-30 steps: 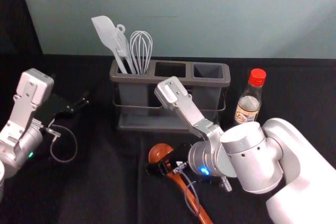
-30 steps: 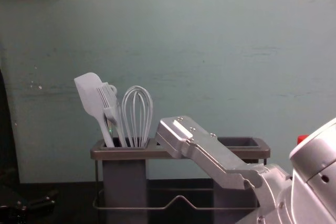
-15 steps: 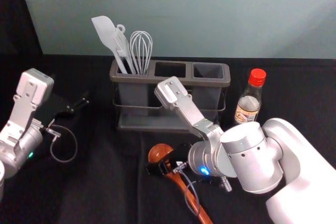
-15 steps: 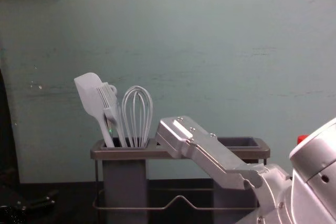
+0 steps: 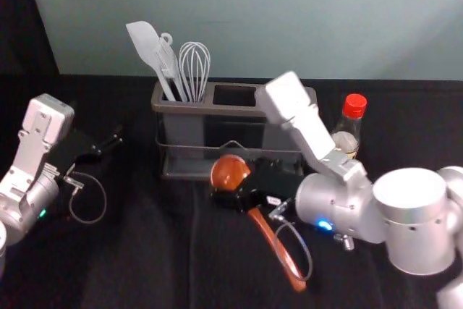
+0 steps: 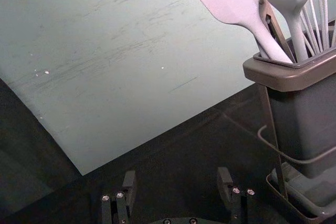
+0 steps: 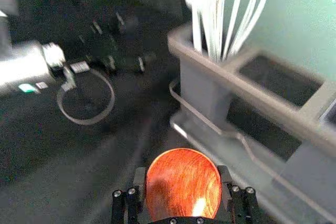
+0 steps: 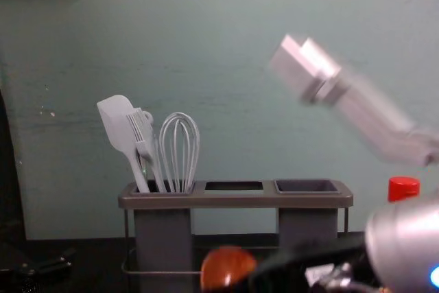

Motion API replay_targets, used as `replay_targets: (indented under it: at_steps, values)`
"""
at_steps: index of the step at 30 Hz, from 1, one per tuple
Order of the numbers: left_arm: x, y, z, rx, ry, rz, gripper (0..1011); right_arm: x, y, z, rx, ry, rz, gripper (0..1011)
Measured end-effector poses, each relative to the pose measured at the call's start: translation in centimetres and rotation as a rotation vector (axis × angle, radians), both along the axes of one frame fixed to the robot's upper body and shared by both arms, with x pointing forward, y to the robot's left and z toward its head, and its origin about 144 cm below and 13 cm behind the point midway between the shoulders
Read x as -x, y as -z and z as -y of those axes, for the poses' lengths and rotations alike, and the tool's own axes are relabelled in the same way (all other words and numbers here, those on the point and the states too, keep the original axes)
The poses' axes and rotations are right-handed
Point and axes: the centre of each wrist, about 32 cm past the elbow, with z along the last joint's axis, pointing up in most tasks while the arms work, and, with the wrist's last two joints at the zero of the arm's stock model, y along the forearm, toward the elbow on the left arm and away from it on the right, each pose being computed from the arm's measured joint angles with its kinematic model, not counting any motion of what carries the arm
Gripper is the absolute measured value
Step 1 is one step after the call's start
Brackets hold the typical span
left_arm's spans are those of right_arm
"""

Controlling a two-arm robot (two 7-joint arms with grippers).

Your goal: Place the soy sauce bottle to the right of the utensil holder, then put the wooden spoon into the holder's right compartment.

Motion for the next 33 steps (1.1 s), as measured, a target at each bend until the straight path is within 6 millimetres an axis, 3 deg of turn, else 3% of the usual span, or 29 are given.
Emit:
replay_targets:
  at_steps: [10,18,24,33]
  values:
    - [0.0,0.0,0.0,0.000,0.000,0.000,1005,2.2,-2.2,2.2,-0.139,0.000,0.238,836]
    - [0.0,0.0,0.0,0.000,0.000,0.000,1005,3.1,-3.9,2.7,-0.226,0.073,0.417,836]
    - [0.0,0.0,0.0,0.000,0.000,0.000,1005,2.4,-5.2,2.4,-0.257,0.127,0.521,836]
    - [0.0,0.0,0.0,0.000,0.000,0.000,1005,-0.2,-6.3,1.4,-0.255,0.193,0.594,836]
